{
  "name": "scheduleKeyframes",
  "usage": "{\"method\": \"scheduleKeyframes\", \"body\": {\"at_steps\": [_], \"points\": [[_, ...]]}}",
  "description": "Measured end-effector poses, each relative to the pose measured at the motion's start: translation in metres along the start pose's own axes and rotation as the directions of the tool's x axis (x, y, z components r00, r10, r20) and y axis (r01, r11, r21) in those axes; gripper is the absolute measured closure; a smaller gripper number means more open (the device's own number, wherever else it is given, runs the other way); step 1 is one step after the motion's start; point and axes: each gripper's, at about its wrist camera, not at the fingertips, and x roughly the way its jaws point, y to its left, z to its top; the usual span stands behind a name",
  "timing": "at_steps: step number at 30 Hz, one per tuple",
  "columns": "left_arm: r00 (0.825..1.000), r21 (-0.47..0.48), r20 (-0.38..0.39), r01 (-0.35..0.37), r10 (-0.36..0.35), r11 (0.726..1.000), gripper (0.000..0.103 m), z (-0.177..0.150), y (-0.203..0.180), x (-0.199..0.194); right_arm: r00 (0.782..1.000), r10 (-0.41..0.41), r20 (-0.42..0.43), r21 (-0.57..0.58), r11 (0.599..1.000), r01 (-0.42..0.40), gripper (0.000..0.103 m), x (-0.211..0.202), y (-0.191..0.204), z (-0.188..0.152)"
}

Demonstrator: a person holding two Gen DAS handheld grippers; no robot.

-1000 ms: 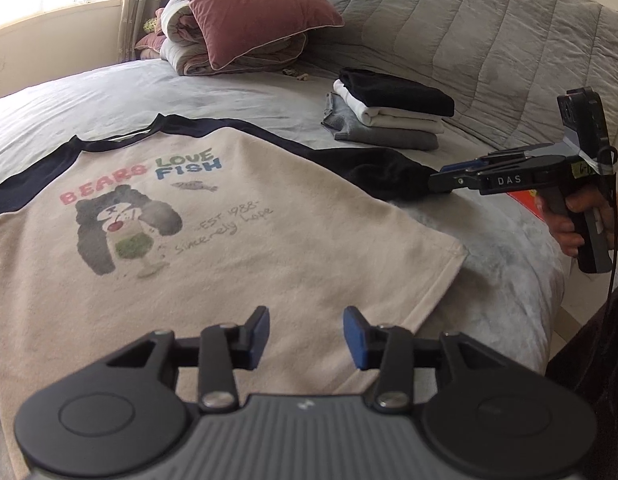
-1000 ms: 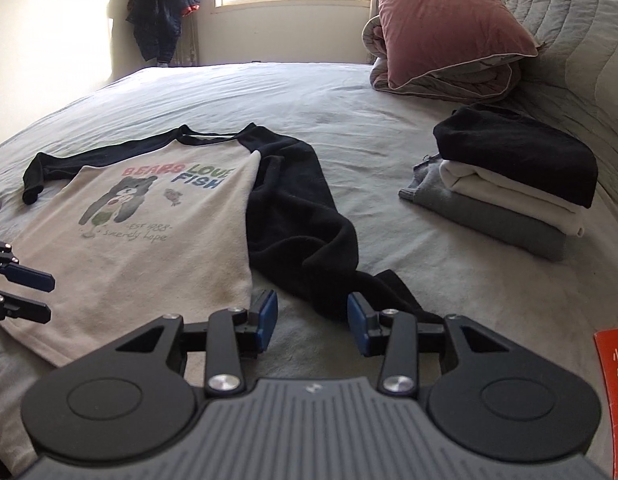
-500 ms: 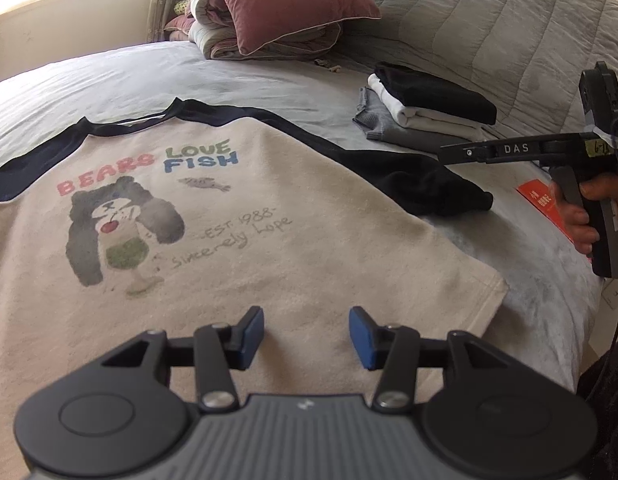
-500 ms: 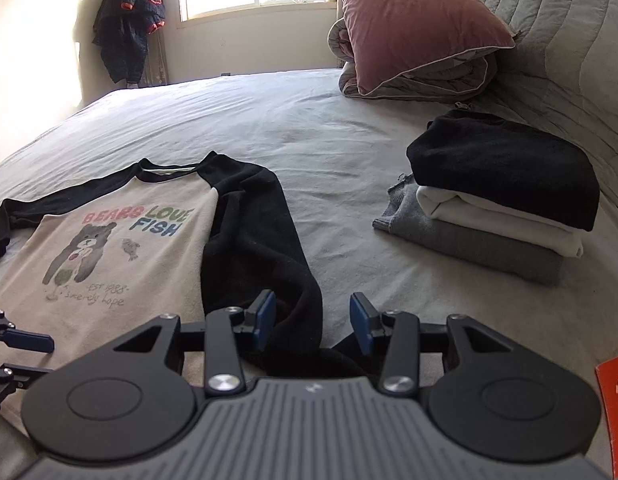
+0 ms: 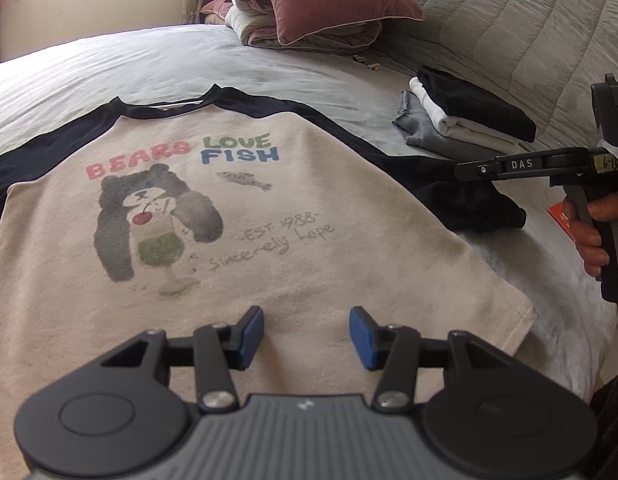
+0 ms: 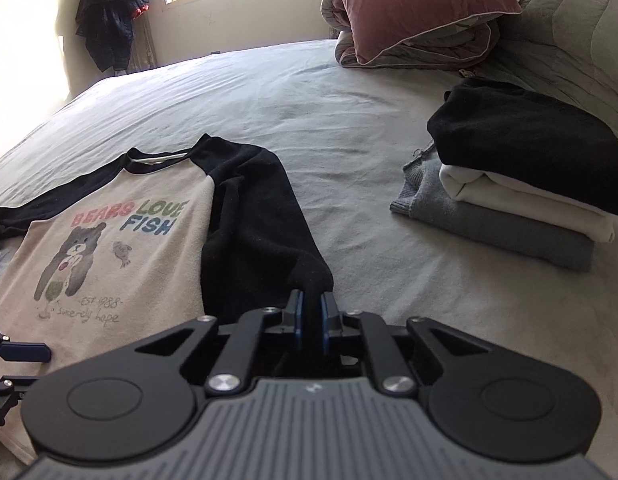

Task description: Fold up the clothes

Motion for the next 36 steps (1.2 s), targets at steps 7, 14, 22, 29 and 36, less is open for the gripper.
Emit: {"method": "scheduleKeyframes", "body": {"at_steps": [7, 14, 22, 29, 36], "points": [[1.000, -0.059, 0.012, -0.023, 0.024, 0.998, 0.054, 0.012, 0.010, -0.008, 0.997, 0.051, 0.059, 0.025, 0.998, -0.053, 0.096, -0.017, 0.013, 0.017], [0.999, -0.105, 0.025, -0.032, 0.035, 0.994, 0.055, 0.020, 0.020, -0.011, 0.982, 0.182, 0.057, 0.020, 0.983, -0.183, 0.096, -0.018, 0.050, 0.027], [0.999, -0.110, 0.017, -0.047, 0.049, 0.993, 0.055, 0.019, 0.021, -0.008, 0.973, 0.217, -0.078, -0.055, 0.974, -0.221, 0.096, 0.016, 0.089, 0.008], [0.999, -0.120, 0.019, -0.039, 0.042, 0.992, 0.055, 0.021, 0.022, -0.008, 0.976, 0.163, -0.144, -0.104, 0.978, -0.179, 0.089, 0.038, 0.100, -0.010], [0.999, -0.142, 0.021, -0.033, 0.037, 0.989, 0.055, 0.021, 0.028, -0.011, 0.973, 0.210, -0.093, -0.073, 0.973, -0.217, 0.067, 0.021, 0.096, 0.000]]}}
